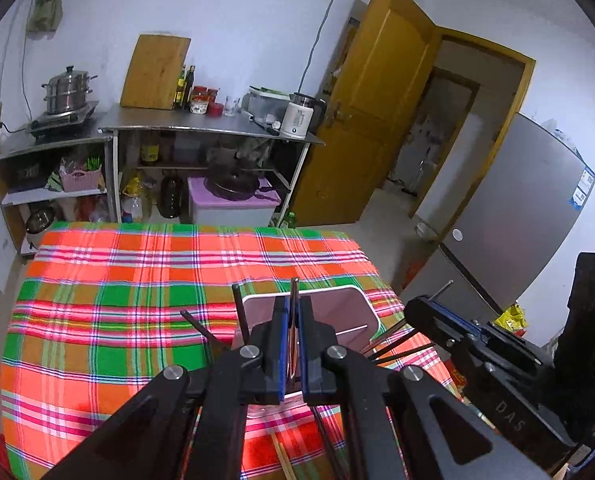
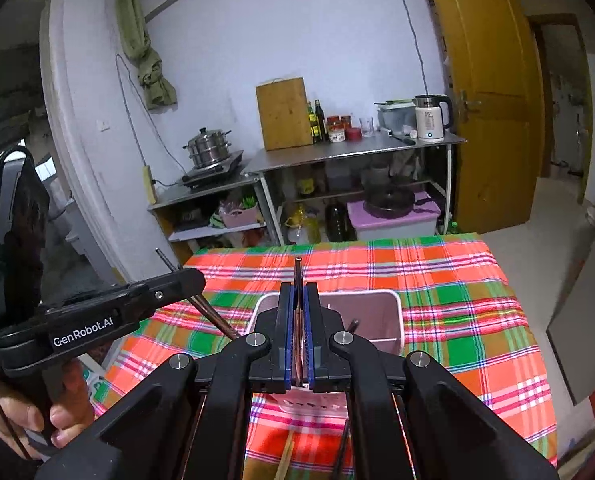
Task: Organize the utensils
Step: 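Lift both held chopsticks over the pink basket and open both tools, then withdraw both open tools from the basket toward the wooden chopsticks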
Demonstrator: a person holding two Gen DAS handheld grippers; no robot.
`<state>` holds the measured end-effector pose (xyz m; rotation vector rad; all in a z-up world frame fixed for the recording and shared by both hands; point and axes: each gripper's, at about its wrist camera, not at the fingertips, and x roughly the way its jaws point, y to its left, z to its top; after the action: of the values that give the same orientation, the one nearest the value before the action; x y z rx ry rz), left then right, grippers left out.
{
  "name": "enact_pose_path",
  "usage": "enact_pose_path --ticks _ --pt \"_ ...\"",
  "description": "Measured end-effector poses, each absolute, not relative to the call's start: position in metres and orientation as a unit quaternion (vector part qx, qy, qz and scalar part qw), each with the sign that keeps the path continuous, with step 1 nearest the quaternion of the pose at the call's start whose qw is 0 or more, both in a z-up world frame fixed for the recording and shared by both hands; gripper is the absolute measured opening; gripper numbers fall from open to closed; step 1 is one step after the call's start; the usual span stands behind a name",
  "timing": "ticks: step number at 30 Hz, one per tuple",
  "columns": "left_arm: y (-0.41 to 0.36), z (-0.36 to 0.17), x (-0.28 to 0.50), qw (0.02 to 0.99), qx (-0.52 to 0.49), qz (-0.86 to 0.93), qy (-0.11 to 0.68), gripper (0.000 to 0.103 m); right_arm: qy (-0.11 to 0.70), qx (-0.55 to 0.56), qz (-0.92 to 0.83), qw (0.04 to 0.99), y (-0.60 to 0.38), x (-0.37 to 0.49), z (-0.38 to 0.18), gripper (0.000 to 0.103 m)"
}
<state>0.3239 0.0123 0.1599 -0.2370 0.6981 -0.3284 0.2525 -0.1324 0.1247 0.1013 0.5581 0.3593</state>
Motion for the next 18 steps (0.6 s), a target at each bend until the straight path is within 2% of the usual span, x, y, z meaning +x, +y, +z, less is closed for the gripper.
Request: enact_pose_path --ticks 18 --pt "0.014 0.119 0.333 0.907 -0.113 -0.152 0.376 0.004 0.324 0.047 0.178 0.928 -0.127 0.273 0.082 0.004"
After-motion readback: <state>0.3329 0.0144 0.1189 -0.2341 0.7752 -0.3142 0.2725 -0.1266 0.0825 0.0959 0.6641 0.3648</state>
